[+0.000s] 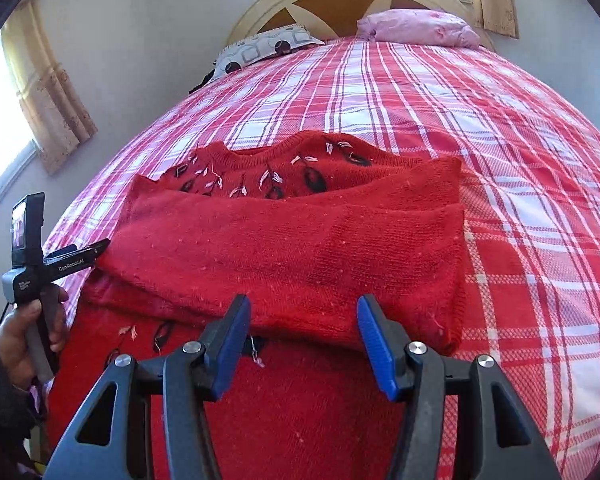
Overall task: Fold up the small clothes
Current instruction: 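Move both open grippers along the sweater to its hem, then close both grippers on the red sweater hem, then lift the hem with both grippers and fold it toward the collar, then open both grippers to release the folded hem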
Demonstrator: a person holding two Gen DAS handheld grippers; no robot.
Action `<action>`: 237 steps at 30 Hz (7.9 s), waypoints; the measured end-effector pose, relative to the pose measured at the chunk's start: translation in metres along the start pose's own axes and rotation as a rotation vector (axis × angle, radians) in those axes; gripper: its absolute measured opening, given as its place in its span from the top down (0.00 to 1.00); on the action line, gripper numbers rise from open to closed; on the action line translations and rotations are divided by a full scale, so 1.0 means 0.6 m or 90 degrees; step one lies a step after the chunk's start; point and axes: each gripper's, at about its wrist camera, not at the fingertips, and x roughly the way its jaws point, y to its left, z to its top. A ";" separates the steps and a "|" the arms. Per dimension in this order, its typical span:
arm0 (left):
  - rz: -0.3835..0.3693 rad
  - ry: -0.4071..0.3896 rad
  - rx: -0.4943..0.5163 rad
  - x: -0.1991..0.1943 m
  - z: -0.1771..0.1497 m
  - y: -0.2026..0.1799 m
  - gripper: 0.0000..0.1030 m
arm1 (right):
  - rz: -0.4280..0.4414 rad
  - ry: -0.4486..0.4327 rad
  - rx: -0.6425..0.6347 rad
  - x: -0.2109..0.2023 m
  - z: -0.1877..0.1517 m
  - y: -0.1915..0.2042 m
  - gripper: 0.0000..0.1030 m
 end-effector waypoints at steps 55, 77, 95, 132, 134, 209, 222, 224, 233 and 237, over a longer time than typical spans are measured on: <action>-0.115 0.022 0.067 -0.218 -0.265 0.050 0.00 | -0.025 0.006 0.017 -0.173 -0.240 0.028 0.44; -0.172 0.064 0.056 -0.282 -0.369 0.056 0.24 | -0.008 0.047 0.031 -0.232 -0.331 0.030 0.44; -0.235 0.129 0.044 -0.292 -0.402 0.053 0.52 | 0.044 0.087 0.069 -0.278 -0.402 0.000 0.45; -0.330 0.098 0.015 -0.324 -0.374 0.087 0.93 | 0.221 0.026 0.149 -0.310 -0.396 -0.023 0.91; -0.342 0.097 0.004 -0.325 -0.370 0.092 0.93 | 0.238 0.017 0.156 -0.314 -0.393 -0.021 0.92; -0.332 0.050 -0.094 0.051 0.180 -0.056 0.94 | 0.178 -0.009 0.301 0.074 0.201 -0.212 0.93; -0.271 0.043 -0.131 0.063 0.201 -0.032 0.76 | 0.153 -0.052 0.342 0.081 0.210 -0.236 0.36; -0.263 0.032 -0.143 0.052 0.198 -0.019 0.62 | 0.137 -0.066 0.313 0.059 0.210 -0.222 0.36; -0.206 -0.010 0.039 -0.011 0.137 -0.101 0.40 | 0.168 0.066 0.104 0.092 0.190 -0.048 0.36; -0.150 0.016 0.056 0.026 0.140 -0.124 0.40 | 0.175 0.116 0.162 0.162 0.184 -0.044 0.36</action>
